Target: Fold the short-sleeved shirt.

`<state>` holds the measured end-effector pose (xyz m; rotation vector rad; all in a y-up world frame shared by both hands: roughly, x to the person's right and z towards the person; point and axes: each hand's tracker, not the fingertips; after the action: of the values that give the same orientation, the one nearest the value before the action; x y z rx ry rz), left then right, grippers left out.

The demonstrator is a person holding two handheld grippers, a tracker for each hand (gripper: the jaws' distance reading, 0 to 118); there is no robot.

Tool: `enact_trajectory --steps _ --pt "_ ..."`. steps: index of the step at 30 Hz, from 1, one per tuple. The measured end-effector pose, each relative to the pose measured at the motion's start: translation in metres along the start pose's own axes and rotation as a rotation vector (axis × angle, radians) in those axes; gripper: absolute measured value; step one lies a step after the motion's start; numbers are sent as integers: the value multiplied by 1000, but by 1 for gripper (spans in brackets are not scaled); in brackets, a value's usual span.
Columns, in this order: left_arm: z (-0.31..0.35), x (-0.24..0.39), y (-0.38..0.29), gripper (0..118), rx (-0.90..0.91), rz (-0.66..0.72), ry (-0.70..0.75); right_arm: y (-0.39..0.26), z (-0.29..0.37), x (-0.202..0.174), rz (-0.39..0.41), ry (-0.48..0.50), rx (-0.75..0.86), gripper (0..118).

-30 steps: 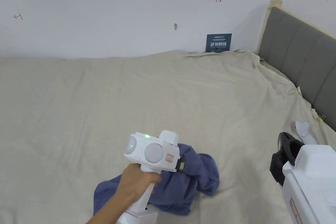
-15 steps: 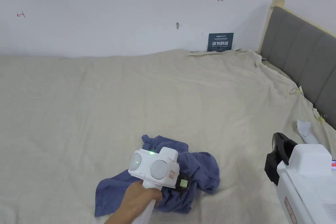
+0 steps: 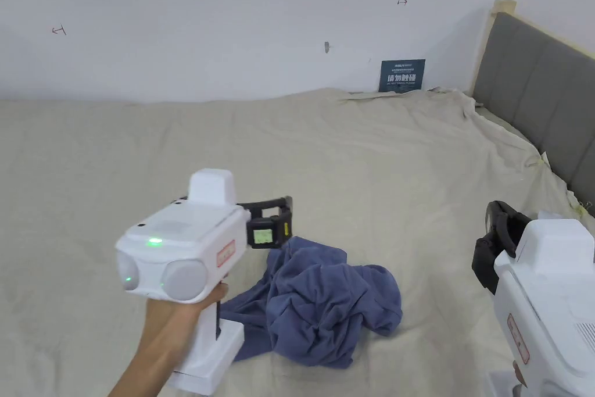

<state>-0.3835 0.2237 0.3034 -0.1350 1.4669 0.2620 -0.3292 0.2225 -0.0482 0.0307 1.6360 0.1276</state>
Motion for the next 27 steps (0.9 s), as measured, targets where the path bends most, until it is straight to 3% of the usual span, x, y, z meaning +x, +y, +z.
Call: enact_trajectory --steps 6,9,12,15,16,17,27 --pt "37 -30 -10 117 171 -48 156 3 -2 -2 1 10 14 0" --pt "47 -40 -24 109 193 -74 216 4 -2 -3 1 13 20 1" --pt "54 -47 -37 73 212 -85 250 3 -4 -4 -1 15 22 0" --pt "60 -50 -45 29 214 -89 277 2 -5 -5 -5 14 21 1" --pt "61 -52 -47 10 219 -92 272 1 -5 -6 -7 14 20 0" --pt "63 -50 -48 1 222 -102 277 0 -5 -6 -9 15 17 1" --pt "65 -47 -52 0 190 -124 272 -3 -5 -12 -14 28 9 0"
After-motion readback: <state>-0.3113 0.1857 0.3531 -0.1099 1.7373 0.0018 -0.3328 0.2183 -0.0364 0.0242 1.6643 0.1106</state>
